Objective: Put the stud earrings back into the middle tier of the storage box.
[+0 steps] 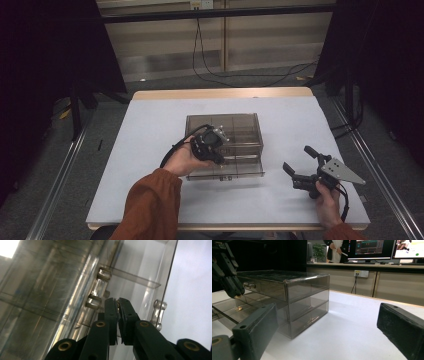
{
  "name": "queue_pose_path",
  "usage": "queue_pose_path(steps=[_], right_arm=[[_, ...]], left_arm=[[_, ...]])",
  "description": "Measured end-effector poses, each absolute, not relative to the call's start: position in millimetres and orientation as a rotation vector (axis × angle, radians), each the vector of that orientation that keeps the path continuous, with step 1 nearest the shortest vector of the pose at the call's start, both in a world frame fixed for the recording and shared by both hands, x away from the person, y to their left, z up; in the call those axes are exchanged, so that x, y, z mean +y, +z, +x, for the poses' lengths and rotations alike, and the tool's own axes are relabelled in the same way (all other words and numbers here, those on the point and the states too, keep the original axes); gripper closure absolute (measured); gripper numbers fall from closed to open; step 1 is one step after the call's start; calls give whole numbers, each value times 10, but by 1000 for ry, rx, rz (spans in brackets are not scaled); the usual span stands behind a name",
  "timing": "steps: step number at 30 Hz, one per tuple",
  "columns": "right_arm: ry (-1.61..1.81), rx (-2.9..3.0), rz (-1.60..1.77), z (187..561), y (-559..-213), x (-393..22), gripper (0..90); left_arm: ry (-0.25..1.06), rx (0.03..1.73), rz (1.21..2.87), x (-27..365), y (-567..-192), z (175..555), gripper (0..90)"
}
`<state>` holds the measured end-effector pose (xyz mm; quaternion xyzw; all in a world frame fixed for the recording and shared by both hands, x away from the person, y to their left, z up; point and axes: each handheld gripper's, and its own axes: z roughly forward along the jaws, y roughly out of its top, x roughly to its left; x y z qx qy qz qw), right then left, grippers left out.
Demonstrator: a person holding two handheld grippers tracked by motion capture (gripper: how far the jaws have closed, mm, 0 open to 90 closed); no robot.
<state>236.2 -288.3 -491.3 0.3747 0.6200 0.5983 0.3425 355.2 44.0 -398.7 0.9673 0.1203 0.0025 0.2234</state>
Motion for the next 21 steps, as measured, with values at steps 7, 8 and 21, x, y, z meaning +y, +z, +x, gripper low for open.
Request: queue_pose_path(steps=[7,8,21], right_arm=[[1556,1612,973,2361,-4914,-2883,29],[1556,1612,973,2361,-4914,-2883,29],[1559,1611,973,2362,-4914,-2884,29]], left_arm=[[11,306,2766,331,-4079,3554,860],[9,301,2771,327,-4083,3562,860],[-17,312,2747,260,-4087,3549,805]])
